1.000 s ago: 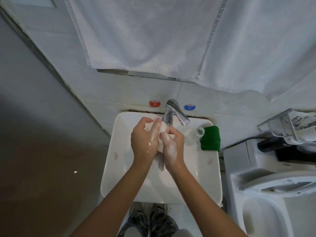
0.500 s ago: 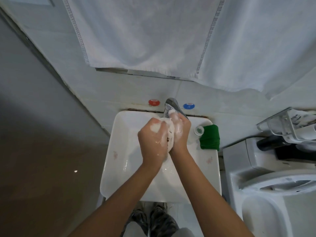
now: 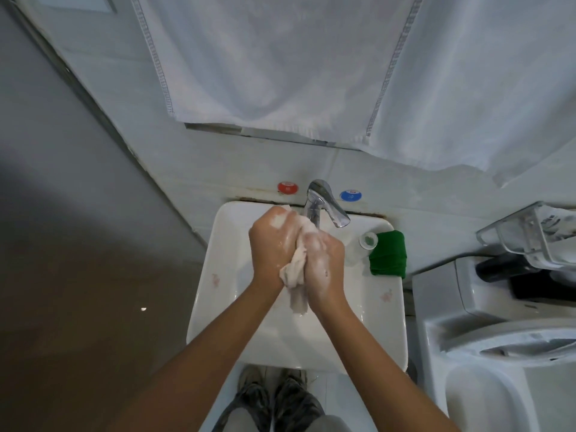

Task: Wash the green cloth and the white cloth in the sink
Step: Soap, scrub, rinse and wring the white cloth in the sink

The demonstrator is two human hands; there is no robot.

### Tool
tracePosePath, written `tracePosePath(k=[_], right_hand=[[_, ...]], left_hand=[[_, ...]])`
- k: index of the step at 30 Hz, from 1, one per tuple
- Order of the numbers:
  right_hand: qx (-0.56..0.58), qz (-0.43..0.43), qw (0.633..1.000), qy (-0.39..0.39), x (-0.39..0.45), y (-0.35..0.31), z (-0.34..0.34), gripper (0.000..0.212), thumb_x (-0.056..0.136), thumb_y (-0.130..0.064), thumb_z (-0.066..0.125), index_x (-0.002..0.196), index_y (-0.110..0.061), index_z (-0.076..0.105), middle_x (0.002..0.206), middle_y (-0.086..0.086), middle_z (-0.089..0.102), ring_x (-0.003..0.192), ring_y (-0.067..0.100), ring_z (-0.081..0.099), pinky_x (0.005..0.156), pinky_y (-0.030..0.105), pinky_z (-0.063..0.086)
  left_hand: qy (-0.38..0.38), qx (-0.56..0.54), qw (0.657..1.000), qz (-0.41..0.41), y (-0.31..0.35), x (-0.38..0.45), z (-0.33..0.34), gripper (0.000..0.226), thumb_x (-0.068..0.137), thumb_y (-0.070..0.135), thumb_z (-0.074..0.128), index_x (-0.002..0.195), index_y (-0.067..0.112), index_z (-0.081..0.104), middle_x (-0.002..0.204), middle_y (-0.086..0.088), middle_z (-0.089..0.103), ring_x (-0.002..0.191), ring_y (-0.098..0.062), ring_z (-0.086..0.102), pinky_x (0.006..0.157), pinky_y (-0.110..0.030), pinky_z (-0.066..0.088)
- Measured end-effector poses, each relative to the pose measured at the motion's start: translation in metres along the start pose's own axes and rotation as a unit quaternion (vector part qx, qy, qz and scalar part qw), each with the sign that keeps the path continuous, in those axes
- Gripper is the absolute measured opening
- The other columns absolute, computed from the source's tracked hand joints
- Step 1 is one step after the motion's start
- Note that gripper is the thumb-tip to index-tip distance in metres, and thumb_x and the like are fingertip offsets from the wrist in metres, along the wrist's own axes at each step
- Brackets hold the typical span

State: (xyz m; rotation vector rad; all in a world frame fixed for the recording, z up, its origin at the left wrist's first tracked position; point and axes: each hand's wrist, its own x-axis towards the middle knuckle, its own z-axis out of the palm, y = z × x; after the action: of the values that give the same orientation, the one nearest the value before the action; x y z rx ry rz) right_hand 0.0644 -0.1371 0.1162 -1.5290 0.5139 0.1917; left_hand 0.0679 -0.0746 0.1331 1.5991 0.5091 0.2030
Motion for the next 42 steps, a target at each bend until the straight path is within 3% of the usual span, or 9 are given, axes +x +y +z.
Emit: tracePosePath(k=[3,6,10,16,21,27,32,36,42], right_hand=[[0.064,-0.044,0.996,0.049,0.004,-0.012,-0.002,0.038,0.093,-0.012,0.048,0.055,-0.016,0.041,0.054,0.002,0.040,0.054,0.017,0.043,0.052,0.030,0.037],[0.093,-0.051,0.993,0.042,-0.001,-0.016,-0.002,0.033,0.090,-0.014,0.048,0.058,-0.014,0.039,0.055,-0.001,0.038,0.054,0.015,0.041,0.053,0.029,0.035],[-0.049,-0.154,0.987,-0.010,-0.021,-0.006,-0.003,0.033,0.090,-0.013,0.049,0.058,-0.023,0.046,0.059,-0.008,0.047,0.055,0.001,0.048,0.054,0.017,0.041],[0.031,-0.129,0.988,0.081,0.006,-0.020,-0.006,0.047,0.093,0.001,0.044,0.055,-0.023,0.032,0.042,-0.015,0.034,0.041,0.001,0.032,0.047,0.015,0.029],[-0.062,-0.212,0.975,-0.029,-0.026,0.003,-0.011,0.041,0.094,-0.005,0.050,0.059,-0.024,0.043,0.055,-0.012,0.044,0.052,-0.003,0.046,0.053,0.011,0.036],[0.000,-0.196,0.980,0.046,-0.013,-0.010,-0.021,0.038,0.099,-0.020,0.050,0.062,-0.018,0.040,0.053,-0.013,0.043,0.054,0.000,0.040,0.054,0.016,0.037],[0.018,-0.104,0.994,0.003,-0.013,-0.019,-0.028,0.047,0.104,-0.042,0.026,0.075,-0.019,0.053,0.069,-0.008,0.061,0.068,0.005,0.061,0.065,0.023,0.047],[0.015,-0.098,0.993,-0.062,-0.014,-0.021,-0.036,0.057,0.103,-0.042,0.016,0.078,-0.018,0.062,0.066,-0.014,0.069,0.067,-0.008,0.065,0.059,0.009,0.046],[-0.046,-0.143,0.985,-0.081,-0.012,-0.005,-0.041,0.060,0.089,-0.068,0.022,0.091,-0.030,0.069,0.100,-0.005,0.072,0.098,0.003,0.065,0.083,0.018,0.051]], left_hand=[[-0.017,0.047,0.997,0.051,-0.005,-0.016,0.005,0.016,0.092,0.012,0.057,0.076,0.012,0.058,0.064,0.011,0.054,0.055,0.006,0.053,0.056,-0.006,0.041],[-0.010,0.060,0.996,0.072,0.000,-0.020,0.006,0.019,0.091,0.007,0.056,0.074,0.014,0.054,0.063,0.013,0.050,0.055,0.005,0.051,0.056,-0.005,0.039],[0.045,0.029,0.998,0.036,0.004,-0.004,-0.007,0.036,0.091,0.007,0.057,0.059,0.019,0.046,0.056,0.010,0.049,0.049,0.003,0.048,0.051,-0.008,0.036],[0.019,-0.010,0.999,0.030,0.007,-0.037,0.005,0.015,0.092,0.014,0.058,0.076,0.013,0.057,0.066,0.007,0.058,0.057,0.003,0.058,0.054,-0.007,0.042],[0.021,0.045,0.998,0.043,0.007,-0.008,-0.009,0.026,0.091,0.020,0.060,0.066,0.022,0.052,0.062,0.008,0.055,0.056,-0.002,0.051,0.055,-0.012,0.041],[-0.131,0.026,0.988,0.077,0.013,-0.026,-0.018,0.014,0.088,0.025,0.062,0.092,0.029,0.050,0.082,0.012,0.060,0.074,0.004,0.060,0.061,-0.010,0.046],[-0.255,0.046,0.965,0.030,0.006,-0.029,-0.031,0.055,0.074,0.037,0.076,0.113,0.043,0.038,0.113,0.017,0.056,0.101,-0.002,0.061,0.082,-0.023,0.054],[-0.228,0.152,0.961,0.036,0.005,-0.021,-0.038,0.073,0.056,0.058,0.075,0.114,0.051,0.032,0.119,0.013,0.051,0.103,-0.005,0.059,0.086,-0.038,0.055],[-0.205,0.269,0.939,0.066,0.007,-0.014,-0.040,0.065,0.074,0.034,0.073,0.129,0.030,0.039,0.117,0.001,0.047,0.094,-0.012,0.053,0.082,-0.035,0.052]])
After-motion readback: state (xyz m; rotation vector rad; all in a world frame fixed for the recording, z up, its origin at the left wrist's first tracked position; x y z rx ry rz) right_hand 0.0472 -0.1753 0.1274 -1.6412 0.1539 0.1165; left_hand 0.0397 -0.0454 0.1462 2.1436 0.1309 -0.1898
